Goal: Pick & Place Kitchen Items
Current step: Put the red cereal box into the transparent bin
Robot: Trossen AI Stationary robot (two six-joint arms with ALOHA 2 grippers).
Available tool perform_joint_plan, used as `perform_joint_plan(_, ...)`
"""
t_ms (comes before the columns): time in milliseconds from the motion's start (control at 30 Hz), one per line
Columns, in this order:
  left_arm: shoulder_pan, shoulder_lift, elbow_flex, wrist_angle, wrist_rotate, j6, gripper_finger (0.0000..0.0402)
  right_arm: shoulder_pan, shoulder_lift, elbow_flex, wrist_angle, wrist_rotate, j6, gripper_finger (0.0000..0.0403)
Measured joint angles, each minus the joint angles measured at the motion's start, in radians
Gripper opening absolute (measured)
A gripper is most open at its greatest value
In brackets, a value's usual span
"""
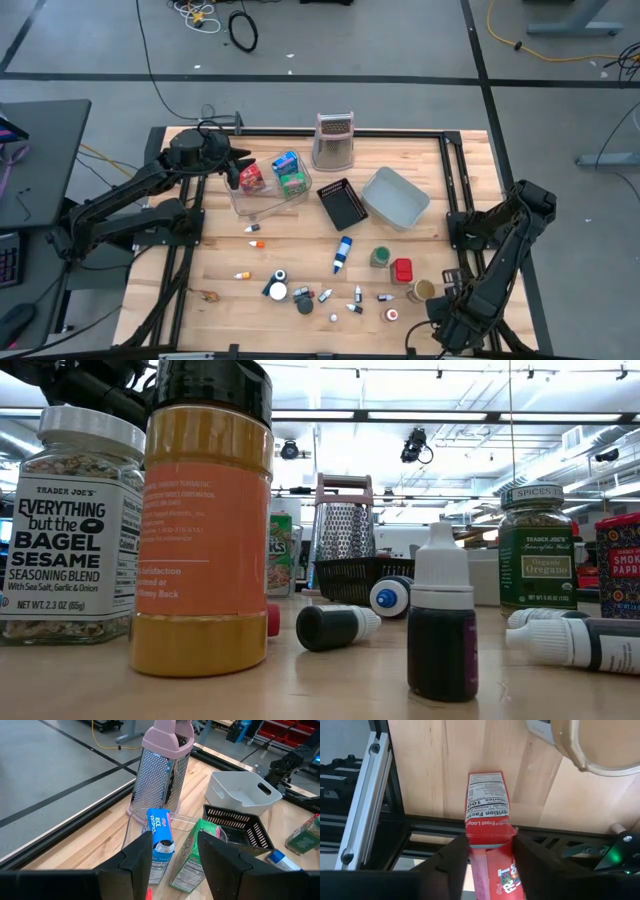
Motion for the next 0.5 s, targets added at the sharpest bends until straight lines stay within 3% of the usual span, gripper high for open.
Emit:
perform_joint_plan(233,0.0,0.0,0.0,0.0,0.0,0.0,0.0164,-0.003,0.0,0.0,-0.002,0.0,-0.014,0.0076)
perform_joint_plan(500,0.0,0.0,0.0,0.002,0.0,0.0,0.0164,-0.059,0.005,0.044,-0.137,-0.033,-0.033,0.0063)
